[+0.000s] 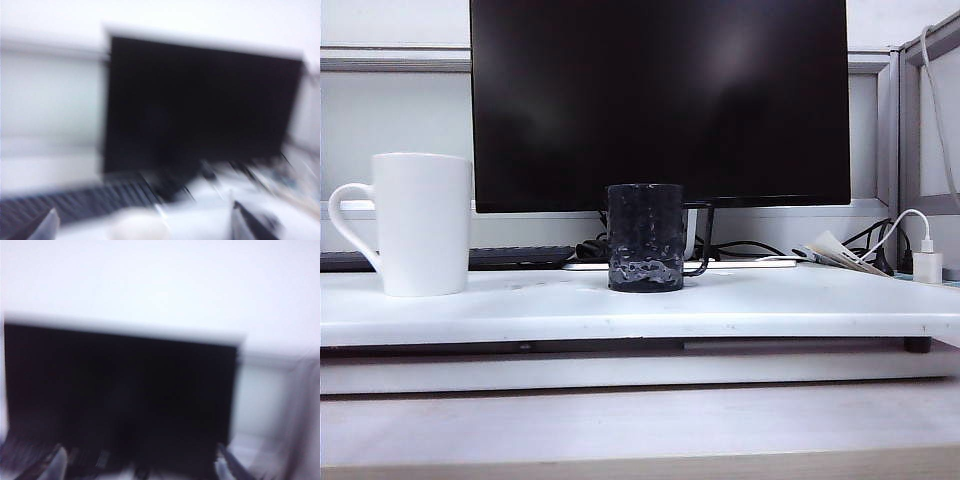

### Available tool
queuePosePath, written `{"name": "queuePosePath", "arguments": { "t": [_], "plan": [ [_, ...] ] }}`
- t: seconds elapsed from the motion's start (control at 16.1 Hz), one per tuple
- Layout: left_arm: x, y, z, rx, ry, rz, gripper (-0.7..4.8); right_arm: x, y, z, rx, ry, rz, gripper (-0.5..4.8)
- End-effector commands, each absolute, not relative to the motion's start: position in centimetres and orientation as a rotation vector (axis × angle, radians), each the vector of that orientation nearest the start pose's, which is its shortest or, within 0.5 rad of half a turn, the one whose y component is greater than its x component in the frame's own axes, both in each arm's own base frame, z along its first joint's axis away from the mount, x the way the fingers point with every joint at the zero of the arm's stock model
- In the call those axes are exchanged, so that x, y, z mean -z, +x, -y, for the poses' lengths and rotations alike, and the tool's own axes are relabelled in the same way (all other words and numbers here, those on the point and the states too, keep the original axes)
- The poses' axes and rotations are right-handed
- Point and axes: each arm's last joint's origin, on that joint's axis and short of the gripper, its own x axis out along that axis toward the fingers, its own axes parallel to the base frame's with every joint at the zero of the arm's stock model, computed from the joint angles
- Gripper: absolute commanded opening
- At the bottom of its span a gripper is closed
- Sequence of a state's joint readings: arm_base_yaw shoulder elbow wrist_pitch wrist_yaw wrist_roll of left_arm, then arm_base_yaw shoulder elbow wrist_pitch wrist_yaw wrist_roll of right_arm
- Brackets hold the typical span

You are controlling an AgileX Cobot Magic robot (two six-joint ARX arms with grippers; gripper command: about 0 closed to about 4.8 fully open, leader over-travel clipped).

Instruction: Carefully pick up the black cup and pour some water from the black cup into the white cup.

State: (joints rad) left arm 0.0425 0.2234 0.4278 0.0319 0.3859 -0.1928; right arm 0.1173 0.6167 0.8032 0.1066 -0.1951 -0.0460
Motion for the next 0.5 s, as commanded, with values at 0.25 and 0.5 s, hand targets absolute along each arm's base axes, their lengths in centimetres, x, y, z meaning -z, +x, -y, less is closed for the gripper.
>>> {"name": "queuePosePath", "arguments": {
  "t": [0.25,0.5],
  "plan": [
    [-28.4,12.1,1.0,0.527,-0.255,-0.045,4.79,-32.2,23.4,-6.1,-0.470,-0.044,-0.095,3.78],
    [-26.2,15.1,2.3,0.615,-0.297,-0.238,4.79,-25.0,28.3,-10.6,-0.582,-0.032,-0.320,3.77]
  ]
}}
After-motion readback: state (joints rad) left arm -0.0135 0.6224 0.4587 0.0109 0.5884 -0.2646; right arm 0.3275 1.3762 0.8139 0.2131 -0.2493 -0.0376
